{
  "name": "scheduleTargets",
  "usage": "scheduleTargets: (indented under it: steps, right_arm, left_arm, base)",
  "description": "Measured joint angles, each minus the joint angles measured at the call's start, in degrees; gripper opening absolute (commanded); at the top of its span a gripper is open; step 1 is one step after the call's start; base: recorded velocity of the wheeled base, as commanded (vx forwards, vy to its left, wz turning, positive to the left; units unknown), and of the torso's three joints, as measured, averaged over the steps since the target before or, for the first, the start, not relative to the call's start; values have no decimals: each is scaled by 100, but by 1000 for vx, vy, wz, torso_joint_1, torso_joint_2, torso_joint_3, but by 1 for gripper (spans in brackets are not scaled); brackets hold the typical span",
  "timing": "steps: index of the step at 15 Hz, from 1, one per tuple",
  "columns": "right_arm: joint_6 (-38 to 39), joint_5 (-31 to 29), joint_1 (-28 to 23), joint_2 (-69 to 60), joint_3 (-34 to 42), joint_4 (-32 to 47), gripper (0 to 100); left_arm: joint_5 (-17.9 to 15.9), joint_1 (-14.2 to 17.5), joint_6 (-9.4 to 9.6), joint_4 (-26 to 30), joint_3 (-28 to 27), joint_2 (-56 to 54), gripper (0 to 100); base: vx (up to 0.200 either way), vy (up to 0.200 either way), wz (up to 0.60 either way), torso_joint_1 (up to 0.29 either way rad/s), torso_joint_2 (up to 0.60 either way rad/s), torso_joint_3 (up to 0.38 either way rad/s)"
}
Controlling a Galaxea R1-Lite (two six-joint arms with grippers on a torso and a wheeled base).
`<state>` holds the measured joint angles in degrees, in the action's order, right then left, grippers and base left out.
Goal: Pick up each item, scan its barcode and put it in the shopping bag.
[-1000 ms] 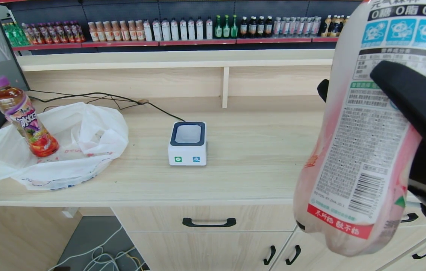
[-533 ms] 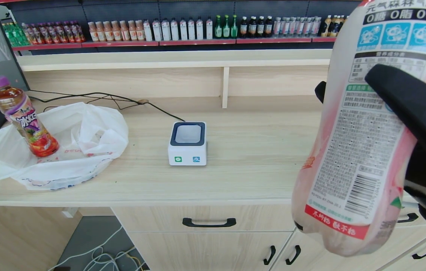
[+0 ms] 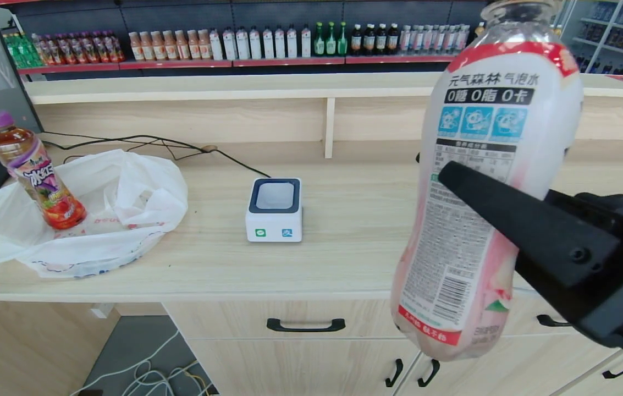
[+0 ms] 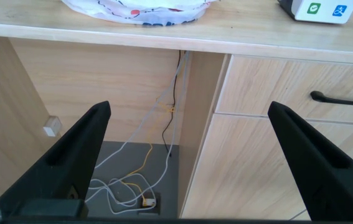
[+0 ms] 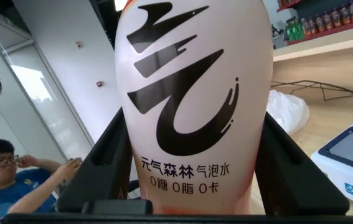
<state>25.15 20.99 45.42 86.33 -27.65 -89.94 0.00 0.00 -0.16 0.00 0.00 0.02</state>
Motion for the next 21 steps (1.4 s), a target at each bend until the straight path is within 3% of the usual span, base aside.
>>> scheduleTargets:
  steps: [4, 8, 11, 21]
  right_arm:
    - [-1243, -59, -240, 534, -514, 0, 0]
    - [-2281, -668, -422, 805, -499, 9, 0]
    - [-2417, -1044, -436, 879, -482, 4, 0]
    - [-2486, -1046, -408, 1089, -606, 2, 0]
  left_arm:
    - [0, 0, 0, 0, 0, 0, 100]
    - [0, 0, 0, 0, 0, 0, 100]
    - [0, 0, 2, 0, 0, 0, 100]
    - [0, 0, 0, 0, 0, 0, 100]
  base:
    - [0, 0, 0, 0, 0, 0]
    - [0, 0, 0, 0, 0, 0]
    - [0, 0, 0, 0, 0, 0]
    - [0, 0, 0, 0, 0, 0]
